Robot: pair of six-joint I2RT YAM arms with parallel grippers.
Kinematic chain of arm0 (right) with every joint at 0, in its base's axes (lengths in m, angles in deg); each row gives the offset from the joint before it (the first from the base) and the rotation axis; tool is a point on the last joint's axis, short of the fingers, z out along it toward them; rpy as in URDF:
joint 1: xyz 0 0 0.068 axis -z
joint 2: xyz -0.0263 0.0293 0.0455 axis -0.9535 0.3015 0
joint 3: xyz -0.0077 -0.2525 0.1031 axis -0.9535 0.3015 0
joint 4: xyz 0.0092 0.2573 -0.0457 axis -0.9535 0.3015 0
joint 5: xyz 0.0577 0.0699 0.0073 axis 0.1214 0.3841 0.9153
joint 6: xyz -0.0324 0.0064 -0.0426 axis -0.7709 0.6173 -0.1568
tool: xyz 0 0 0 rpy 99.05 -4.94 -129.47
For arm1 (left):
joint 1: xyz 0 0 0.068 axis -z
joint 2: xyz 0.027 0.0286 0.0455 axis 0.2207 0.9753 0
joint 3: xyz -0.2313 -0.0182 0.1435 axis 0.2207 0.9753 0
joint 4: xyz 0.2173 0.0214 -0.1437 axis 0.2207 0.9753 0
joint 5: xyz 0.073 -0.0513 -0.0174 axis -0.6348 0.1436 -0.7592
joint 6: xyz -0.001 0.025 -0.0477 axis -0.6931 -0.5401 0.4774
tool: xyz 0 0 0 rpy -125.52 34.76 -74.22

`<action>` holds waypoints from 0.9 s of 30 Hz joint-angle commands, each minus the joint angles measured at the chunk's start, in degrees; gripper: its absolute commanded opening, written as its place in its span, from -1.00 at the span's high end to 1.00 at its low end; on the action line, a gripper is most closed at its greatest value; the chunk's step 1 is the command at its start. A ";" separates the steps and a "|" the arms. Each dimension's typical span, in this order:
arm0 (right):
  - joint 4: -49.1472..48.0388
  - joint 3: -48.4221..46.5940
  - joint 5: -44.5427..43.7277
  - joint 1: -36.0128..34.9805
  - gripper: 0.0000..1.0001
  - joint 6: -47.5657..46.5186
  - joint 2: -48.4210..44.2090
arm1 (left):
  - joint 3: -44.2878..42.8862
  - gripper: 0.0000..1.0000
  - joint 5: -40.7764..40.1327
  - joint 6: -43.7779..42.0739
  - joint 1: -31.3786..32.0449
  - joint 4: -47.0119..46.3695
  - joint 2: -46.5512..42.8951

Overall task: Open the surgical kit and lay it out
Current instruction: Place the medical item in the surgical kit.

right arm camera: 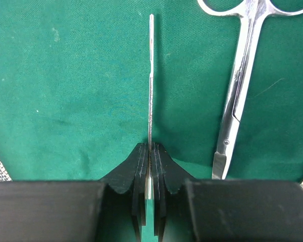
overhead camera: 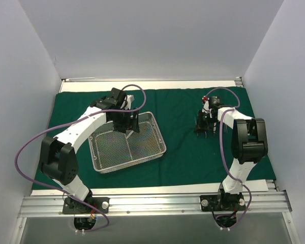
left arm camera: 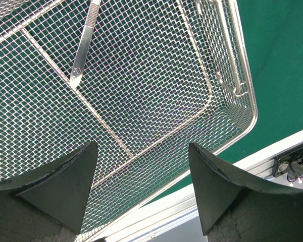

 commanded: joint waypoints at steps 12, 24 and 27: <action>1.50 -1.45 -2.11 0.15 0.52 0.83 0.86 | 0.49 -0.64 2.27 -1.96 -0.95 -1.03 1.50; 6.51 -6.10 -9.21 0.24 0.37 1.09 -2.21 | -0.30 -0.65 -1.41 -4.25 -0.77 0.28 3.96; 9.50 -9.70 -10.02 0.07 0.35 1.97 -3.18 | -0.38 -0.69 -2.73 -4.60 -0.42 0.20 4.84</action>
